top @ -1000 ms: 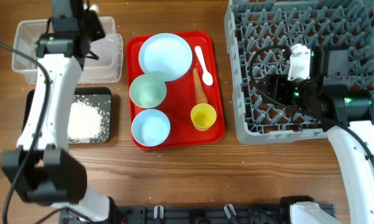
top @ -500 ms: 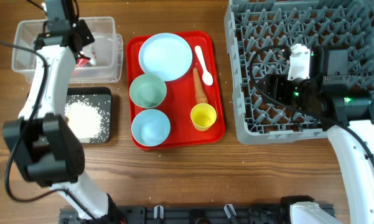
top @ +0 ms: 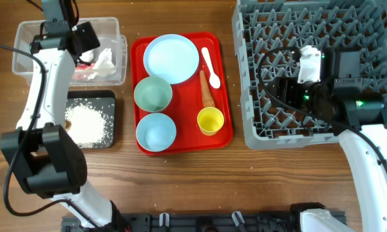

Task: Sort waste into correct bins and load items into the dishwasher rack
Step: 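Grasp the yellow cup with the left gripper and lift it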

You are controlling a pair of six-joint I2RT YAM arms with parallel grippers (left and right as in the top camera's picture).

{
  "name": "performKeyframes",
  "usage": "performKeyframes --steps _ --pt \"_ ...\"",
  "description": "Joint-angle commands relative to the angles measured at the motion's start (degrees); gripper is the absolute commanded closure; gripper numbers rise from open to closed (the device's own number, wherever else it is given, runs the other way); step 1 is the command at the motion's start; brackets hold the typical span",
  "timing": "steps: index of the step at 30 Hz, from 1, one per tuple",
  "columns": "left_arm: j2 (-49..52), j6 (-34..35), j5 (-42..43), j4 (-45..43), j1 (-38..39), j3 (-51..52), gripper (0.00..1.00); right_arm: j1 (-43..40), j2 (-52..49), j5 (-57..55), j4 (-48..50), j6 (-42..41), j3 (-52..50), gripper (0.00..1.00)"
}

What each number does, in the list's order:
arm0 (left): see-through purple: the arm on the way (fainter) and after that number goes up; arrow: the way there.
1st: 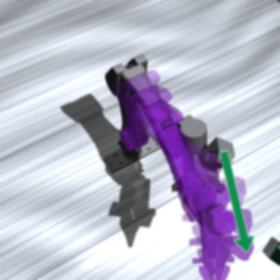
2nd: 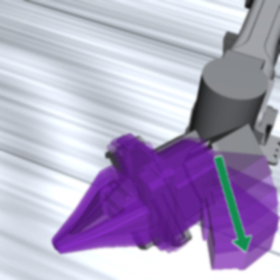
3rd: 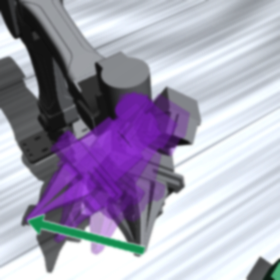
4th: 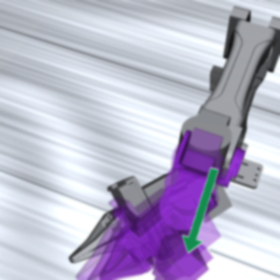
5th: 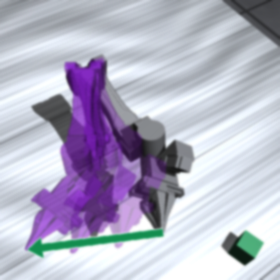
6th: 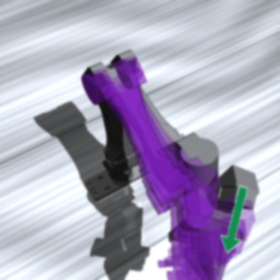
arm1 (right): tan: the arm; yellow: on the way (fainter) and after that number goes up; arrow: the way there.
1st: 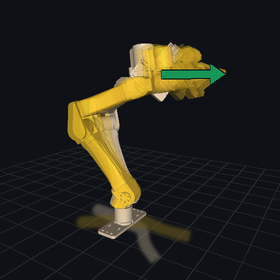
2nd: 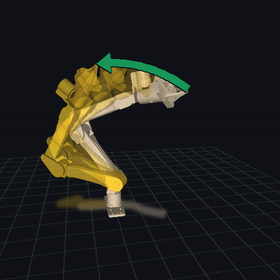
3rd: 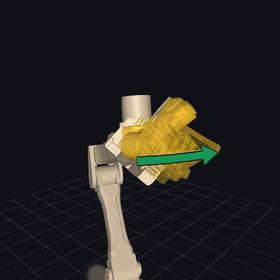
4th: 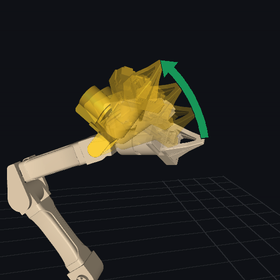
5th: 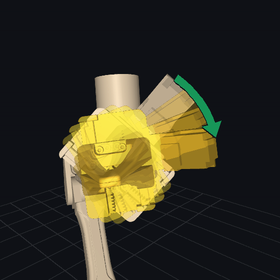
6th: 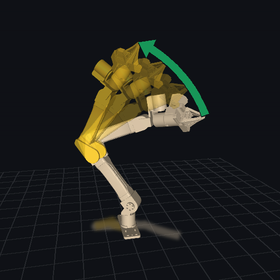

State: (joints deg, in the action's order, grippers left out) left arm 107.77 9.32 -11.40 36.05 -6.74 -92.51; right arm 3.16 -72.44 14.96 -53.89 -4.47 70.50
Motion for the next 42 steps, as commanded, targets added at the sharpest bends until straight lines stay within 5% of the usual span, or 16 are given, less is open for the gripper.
performKeyframes --steps 1,7,11,14,19,29,30,31,32,39,42 --pt "-8.70 -0.11 7.10 3.08 6.43 -0.09 0.18 -0.24 -0.55 -0.07 0.31 -0.09 1.07 0.23" --pt "-10.27 6.12 8.26 14.86 19.63 -0.09 0.11 -0.22 -0.55 2.05 0.70 -0.15 1.07 0.22" --pt "-10.23 6.14 20.52 21.94 25.44 -0.04 0.14 -0.24 -0.55 2.05 0.37 -0.09 1.07 0.22" --pt "-9.99 6.19 21.44 23.37 33.77 3.32 0.14 -0.24 -0.55 2.01 0.28 -0.09 1.07 0.22" --pt "-4.61 7.93 21.33 20.96 44.17 8.09 0.33 -0.24 -0.55 1.81 0.20 -0.04 1.07 0.22" --pt "2.29 13.90 17.05 21.59 45.05 8.11 0.56 -0.24 -0.55 1.40 -0.17 1.31 1.05 0.22" --pt "2.29 13.90 16.74 21.59 45.05 8.11 0.68 -0.24 -0.55 1.40 -0.15 1.33 1.05 0.22" --pt "2.29 13.90 16.70 21.59 45.05 8.11 0.92 -0.24 -0.55 1.38 -0.15 1.36 1.05 0.22" --pt "2.29 13.90 16.72 21.57 45.07 8.11 0.96 -0.24 -0.55 1.40 -0.15 1.33 1.05 0.22" --pt "1.64 13.84 20.85 22.14 43.80 7.74 0.96 -0.24 -0.55 2.56 -0.15 1.27 1.07 0.22" --pt "-3.26 9.60 41.86 23.39 32.37 6.64 0.96 -0.24 -0.55 11.08 1.03 1.33 1.05 0.21"
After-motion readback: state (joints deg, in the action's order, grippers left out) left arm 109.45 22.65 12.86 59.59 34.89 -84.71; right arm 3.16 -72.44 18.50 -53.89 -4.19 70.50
